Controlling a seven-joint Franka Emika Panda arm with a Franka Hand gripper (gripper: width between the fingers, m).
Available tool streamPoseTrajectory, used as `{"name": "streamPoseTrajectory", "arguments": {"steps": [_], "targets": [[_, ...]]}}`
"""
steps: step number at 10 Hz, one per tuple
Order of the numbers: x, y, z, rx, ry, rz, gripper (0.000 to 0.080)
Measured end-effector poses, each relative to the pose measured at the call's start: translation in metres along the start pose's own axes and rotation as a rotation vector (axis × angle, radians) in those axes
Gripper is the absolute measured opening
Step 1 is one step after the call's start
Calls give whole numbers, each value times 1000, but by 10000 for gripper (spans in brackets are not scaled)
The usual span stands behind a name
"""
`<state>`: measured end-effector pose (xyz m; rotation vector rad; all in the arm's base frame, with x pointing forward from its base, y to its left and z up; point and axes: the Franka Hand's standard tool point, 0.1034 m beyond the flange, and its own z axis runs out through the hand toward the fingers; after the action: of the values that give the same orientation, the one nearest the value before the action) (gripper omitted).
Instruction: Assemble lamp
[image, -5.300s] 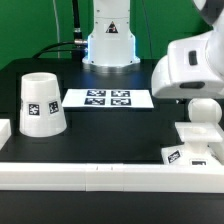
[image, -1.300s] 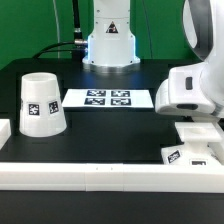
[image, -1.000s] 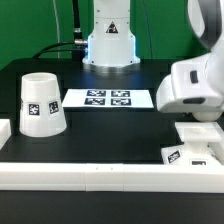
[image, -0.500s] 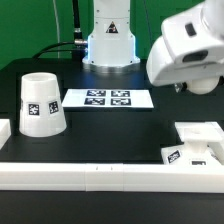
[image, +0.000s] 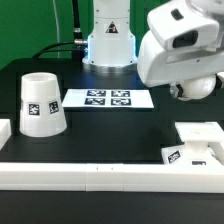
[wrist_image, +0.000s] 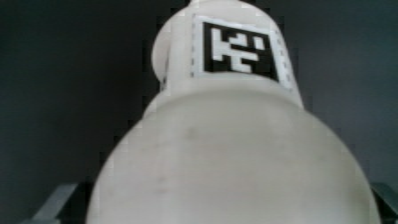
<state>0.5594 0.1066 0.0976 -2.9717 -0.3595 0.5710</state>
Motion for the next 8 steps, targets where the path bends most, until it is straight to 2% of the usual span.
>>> {"name": "streamPoseTrajectory", "arguments": {"steps": [2, 4, 7, 8], "targets": [[9, 11, -33, -18, 157, -14, 577], [10, 15, -27, -44, 301, -7, 577], [17, 21, -33, -72, 474, -3, 577], [16, 25, -46, -86, 543, -13, 577]]}}
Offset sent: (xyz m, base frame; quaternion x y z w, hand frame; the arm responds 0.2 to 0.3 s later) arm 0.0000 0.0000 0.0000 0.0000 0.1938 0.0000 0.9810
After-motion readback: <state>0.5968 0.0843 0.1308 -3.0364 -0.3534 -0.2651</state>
